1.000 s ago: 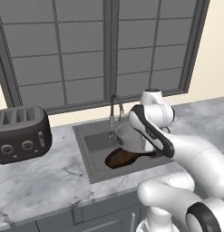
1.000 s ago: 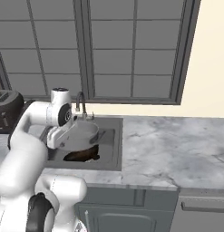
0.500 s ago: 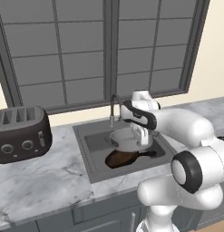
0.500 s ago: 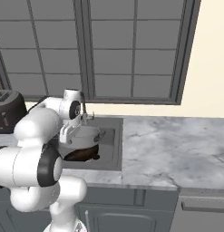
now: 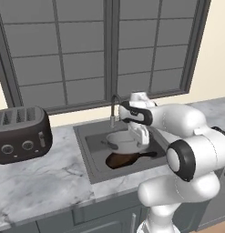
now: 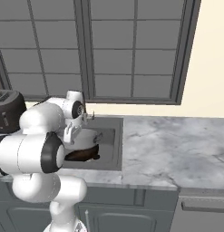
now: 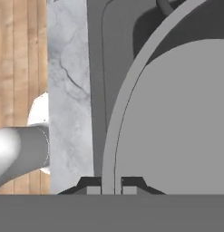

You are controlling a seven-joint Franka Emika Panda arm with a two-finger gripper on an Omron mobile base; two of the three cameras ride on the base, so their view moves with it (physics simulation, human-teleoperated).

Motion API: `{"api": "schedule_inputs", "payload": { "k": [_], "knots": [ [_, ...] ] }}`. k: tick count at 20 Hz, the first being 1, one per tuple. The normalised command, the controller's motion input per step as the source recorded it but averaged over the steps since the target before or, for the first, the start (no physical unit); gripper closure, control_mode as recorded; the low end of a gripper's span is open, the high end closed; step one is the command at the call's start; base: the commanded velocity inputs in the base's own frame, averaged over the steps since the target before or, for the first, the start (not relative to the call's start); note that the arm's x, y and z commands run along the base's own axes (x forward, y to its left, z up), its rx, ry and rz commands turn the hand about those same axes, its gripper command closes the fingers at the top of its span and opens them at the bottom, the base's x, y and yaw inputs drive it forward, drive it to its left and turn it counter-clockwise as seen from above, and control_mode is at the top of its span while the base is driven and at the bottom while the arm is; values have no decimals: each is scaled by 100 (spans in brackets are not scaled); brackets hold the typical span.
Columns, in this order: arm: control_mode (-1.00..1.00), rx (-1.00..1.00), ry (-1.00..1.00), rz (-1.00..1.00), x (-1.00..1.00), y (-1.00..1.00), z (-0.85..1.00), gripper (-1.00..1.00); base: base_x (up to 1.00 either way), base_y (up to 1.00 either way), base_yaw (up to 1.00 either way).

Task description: Move the pot and pan from the stove into the sink.

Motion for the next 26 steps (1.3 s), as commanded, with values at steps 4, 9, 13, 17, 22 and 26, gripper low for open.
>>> {"api": "schedule_inputs", "payload": {
  "k": [4,9,13,17,22,26],
  "knots": [
    [-100,10,-3,1,0,-12,-33,100,0,0,0],
    [-100,13,-11,0,2,-15,-23,100,0,0,0],
    [-100,9,-11,0,34,-1,-15,100,0,0,0],
    [-100,7,-4,1,51,0,-28,100,0,0,0],
    [-100,4,0,3,48,0,-45,100,0,0,0],
    [-100,3,0,4,46,0,-42,100,0,0,0]
  ]
}}
